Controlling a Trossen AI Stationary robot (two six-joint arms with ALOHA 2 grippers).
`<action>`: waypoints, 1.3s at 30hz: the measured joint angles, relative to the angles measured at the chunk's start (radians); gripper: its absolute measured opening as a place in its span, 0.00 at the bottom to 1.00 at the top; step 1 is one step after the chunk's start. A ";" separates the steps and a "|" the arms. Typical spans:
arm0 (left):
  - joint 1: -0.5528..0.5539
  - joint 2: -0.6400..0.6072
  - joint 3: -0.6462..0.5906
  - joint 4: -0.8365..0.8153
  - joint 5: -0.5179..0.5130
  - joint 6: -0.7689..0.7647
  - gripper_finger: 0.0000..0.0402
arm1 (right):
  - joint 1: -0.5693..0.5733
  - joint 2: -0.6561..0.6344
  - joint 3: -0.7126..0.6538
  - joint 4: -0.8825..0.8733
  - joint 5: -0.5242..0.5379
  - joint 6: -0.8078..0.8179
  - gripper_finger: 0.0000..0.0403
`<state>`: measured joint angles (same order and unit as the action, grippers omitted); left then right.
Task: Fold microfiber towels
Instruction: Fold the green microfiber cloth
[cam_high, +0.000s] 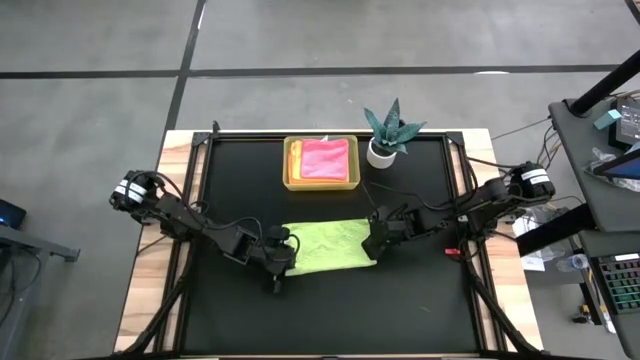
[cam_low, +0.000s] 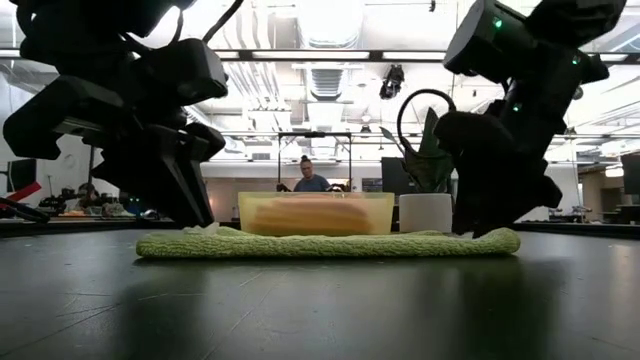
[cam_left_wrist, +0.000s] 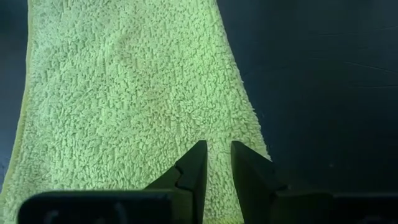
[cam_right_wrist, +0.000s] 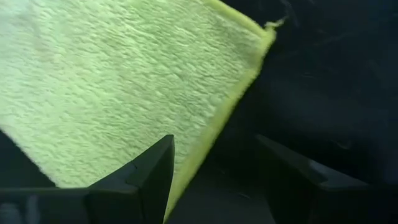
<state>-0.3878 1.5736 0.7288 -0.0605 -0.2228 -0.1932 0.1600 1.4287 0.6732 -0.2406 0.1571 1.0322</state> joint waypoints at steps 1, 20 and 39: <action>0.000 0.000 0.000 0.000 -0.002 0.000 0.14 | 0.001 0.000 -0.007 0.021 0.000 0.004 0.51; 0.000 0.001 -0.003 0.000 -0.045 0.000 0.14 | 0.001 0.130 -0.043 0.426 -0.056 -0.048 0.44; -0.014 -0.081 -0.027 -0.194 -0.048 -0.114 0.14 | 0.001 0.010 -0.045 0.256 -0.055 -0.108 0.03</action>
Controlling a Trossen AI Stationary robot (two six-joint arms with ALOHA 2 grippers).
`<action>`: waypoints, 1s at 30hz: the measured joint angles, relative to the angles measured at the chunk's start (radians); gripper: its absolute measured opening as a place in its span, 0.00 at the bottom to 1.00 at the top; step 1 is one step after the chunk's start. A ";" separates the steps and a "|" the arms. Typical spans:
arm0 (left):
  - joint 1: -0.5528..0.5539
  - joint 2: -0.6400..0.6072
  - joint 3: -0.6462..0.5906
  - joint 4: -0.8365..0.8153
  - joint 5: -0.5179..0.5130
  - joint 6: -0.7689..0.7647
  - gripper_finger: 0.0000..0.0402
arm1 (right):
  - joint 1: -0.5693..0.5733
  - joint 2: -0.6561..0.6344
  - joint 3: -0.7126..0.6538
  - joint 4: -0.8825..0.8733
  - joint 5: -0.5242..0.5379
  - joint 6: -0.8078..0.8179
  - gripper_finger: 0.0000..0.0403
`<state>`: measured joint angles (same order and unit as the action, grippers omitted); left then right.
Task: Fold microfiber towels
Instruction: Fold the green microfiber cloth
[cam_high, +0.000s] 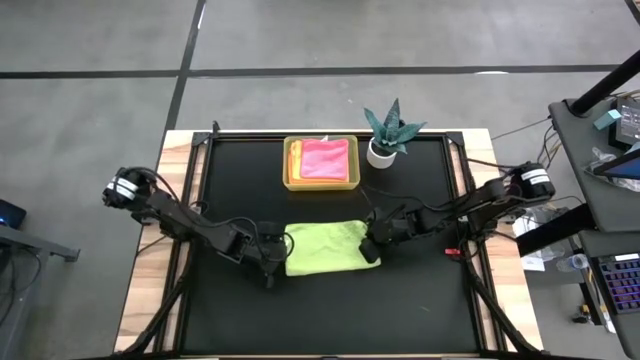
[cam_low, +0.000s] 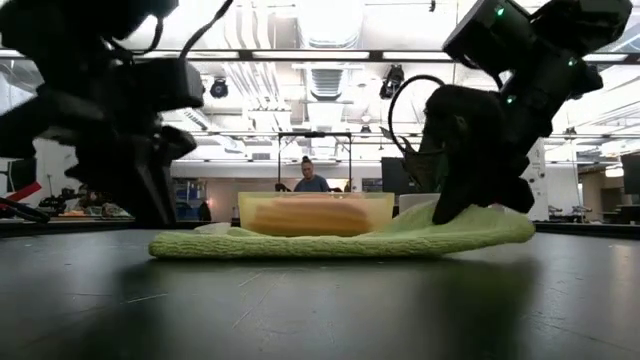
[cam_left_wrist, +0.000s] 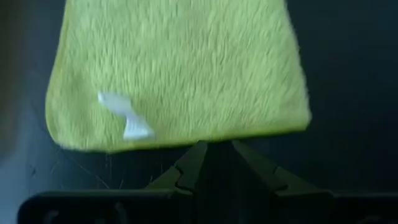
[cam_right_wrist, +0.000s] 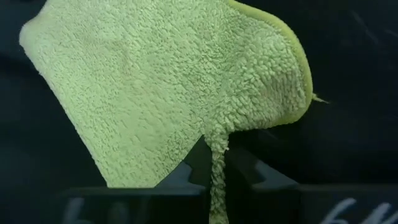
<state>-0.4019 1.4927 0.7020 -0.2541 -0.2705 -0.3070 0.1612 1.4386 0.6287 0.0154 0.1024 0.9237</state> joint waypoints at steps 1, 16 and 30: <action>0.000 0.010 -0.004 0.007 -0.001 -0.002 0.14 | 0.000 -0.014 0.000 -0.020 0.002 0.000 0.03; 0.009 0.179 -0.040 0.382 -0.065 0.130 0.14 | 0.000 -0.106 0.155 -0.312 0.047 0.018 0.03; 0.010 0.207 -0.043 0.441 -0.072 0.158 0.14 | 0.000 0.193 0.398 -0.241 0.045 -0.097 0.03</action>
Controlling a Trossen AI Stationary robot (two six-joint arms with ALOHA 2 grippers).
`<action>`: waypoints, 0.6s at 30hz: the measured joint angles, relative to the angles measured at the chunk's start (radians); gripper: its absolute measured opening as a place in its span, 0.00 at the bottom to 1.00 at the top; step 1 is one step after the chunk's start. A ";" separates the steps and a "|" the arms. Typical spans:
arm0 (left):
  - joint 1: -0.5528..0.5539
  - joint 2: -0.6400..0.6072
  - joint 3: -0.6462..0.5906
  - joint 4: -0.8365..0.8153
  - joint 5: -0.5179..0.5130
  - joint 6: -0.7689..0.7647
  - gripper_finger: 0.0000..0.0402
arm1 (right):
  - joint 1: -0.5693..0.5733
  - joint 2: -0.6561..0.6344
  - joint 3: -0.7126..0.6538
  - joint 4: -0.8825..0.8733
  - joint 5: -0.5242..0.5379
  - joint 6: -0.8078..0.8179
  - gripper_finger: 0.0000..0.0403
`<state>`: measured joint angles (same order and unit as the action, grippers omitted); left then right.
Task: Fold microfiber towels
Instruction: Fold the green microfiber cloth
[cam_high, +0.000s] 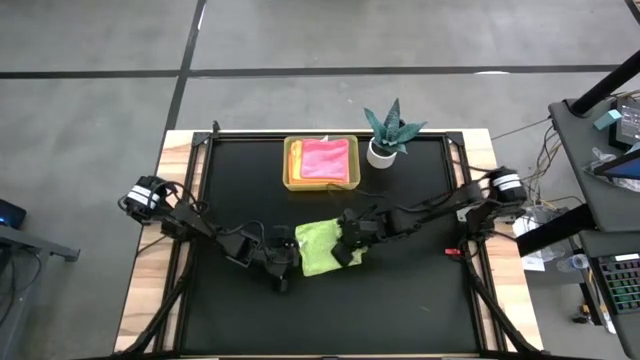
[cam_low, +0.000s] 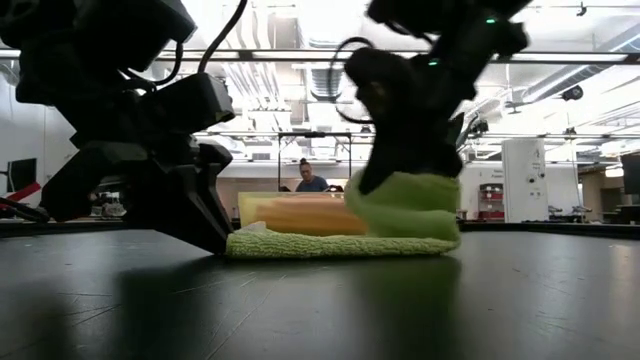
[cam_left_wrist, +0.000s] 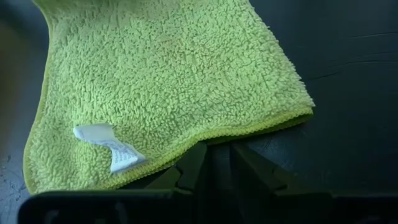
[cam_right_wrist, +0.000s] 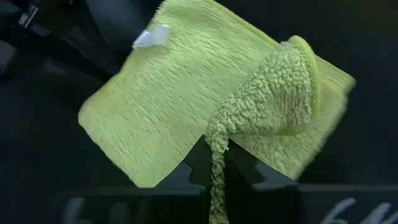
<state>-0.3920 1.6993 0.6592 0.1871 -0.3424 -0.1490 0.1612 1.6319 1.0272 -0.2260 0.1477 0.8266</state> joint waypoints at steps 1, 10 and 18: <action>0.000 0.000 -0.001 0.000 0.000 0.000 0.14 | 0.000 0.027 0.027 -0.002 0.000 -0.013 0.03; 0.000 0.000 -0.010 0.018 -0.006 0.000 0.14 | 0.000 0.220 0.236 -0.008 0.001 -0.135 0.03; 0.000 0.001 -0.011 0.022 -0.007 0.000 0.14 | -0.002 0.277 0.298 0.000 0.012 -0.178 0.04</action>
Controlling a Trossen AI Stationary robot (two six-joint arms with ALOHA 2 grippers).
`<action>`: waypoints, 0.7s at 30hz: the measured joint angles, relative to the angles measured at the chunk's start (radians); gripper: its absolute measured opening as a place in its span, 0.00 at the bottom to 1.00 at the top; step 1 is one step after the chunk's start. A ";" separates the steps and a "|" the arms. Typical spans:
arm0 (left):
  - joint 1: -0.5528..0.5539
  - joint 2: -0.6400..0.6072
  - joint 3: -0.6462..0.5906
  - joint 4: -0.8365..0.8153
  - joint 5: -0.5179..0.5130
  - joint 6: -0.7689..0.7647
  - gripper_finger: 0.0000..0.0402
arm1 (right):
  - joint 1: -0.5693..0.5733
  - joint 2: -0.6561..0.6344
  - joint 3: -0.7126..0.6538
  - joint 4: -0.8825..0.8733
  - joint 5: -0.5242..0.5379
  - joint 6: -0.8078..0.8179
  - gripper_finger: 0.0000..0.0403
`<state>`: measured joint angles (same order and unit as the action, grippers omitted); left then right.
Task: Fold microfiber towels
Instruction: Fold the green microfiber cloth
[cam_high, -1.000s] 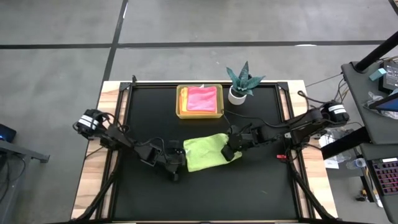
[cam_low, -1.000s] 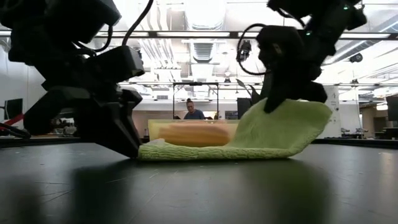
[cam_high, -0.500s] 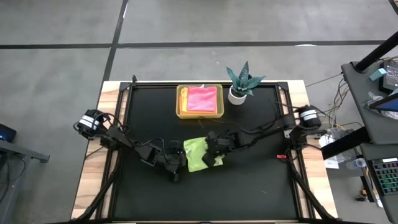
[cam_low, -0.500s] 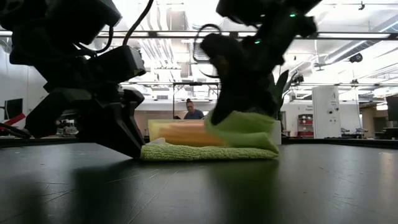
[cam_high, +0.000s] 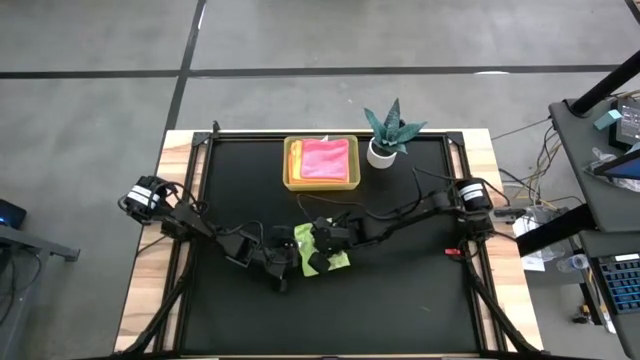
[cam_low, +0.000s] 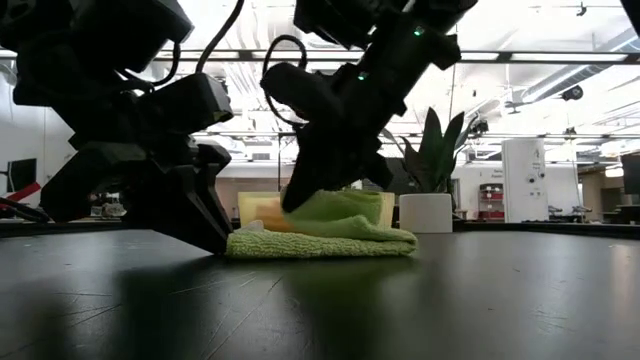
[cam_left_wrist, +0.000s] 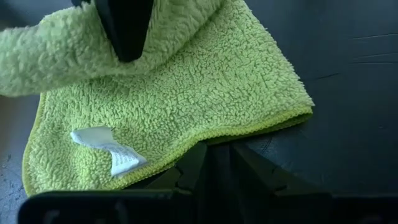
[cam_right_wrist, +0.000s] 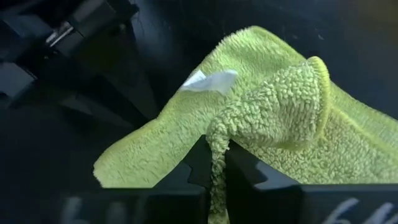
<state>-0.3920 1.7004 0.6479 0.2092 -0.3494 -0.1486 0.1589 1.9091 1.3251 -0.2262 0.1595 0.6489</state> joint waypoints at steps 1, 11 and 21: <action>0.000 0.000 0.000 0.001 0.000 0.000 0.14 | 0.000 0.003 0.004 0.002 0.006 -0.008 0.05; 0.000 0.001 -0.001 0.011 0.000 0.004 0.14 | 0.000 0.032 0.013 0.020 0.058 -0.014 0.22; 0.000 0.001 -0.001 0.013 0.000 0.004 0.14 | 0.000 0.030 0.037 0.092 0.053 -0.069 0.43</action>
<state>-0.3920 1.7012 0.6472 0.2226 -0.3496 -0.1443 0.1585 1.9392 1.3624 -0.1344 0.2122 0.5796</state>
